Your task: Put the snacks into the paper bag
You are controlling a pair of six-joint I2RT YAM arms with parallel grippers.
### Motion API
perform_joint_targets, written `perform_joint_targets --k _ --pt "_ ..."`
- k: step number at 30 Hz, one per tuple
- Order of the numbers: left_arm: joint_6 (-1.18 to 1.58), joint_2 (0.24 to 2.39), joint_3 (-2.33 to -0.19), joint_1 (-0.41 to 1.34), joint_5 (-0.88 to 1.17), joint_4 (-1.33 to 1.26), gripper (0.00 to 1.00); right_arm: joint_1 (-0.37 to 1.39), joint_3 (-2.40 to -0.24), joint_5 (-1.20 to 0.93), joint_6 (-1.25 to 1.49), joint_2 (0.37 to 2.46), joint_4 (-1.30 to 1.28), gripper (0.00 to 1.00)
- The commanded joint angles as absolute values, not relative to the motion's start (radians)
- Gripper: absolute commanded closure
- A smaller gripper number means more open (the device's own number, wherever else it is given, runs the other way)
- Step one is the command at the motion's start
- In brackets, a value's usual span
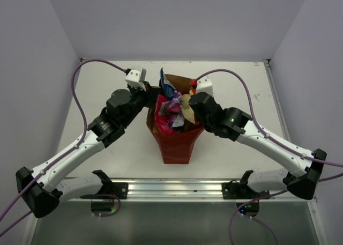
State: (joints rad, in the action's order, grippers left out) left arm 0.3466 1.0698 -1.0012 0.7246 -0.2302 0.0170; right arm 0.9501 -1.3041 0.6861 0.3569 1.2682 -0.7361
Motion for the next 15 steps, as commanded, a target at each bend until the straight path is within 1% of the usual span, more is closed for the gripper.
perform_joint_targets --k 1,2,4,5,7,8,9,11,15 --pt "0.345 1.031 -1.062 0.719 -0.196 -0.143 0.77 0.956 -1.301 0.735 0.342 1.216 -0.640 0.64" --pt "0.335 1.010 -1.058 0.719 -0.202 -0.156 0.64 0.954 -1.299 0.733 0.331 1.212 -0.628 0.43" --pt "0.316 0.993 -1.068 0.718 -0.219 -0.167 0.50 0.956 -1.293 0.732 0.298 1.203 -0.574 0.31" --pt "0.299 0.980 -1.074 0.719 -0.224 -0.161 0.39 0.956 -1.290 0.732 0.290 1.195 -0.557 0.20" --pt "0.281 0.974 -1.084 0.718 -0.236 -0.161 0.36 0.954 -1.295 0.744 0.267 1.187 -0.512 0.16" --pt "0.269 0.966 -1.088 0.719 -0.244 -0.160 0.32 0.956 -1.301 0.749 0.261 1.184 -0.505 0.11" --pt "0.265 0.960 -1.089 0.718 -0.247 -0.160 0.29 0.954 -1.310 0.759 0.256 1.184 -0.505 0.10" --pt "0.253 0.944 -1.089 0.718 -0.258 -0.160 0.26 0.954 -1.345 0.791 0.244 1.187 -0.524 0.10" --pt "0.233 0.888 -1.075 0.718 -0.342 -0.141 0.26 0.956 -1.376 0.842 0.242 1.146 -0.590 0.09"
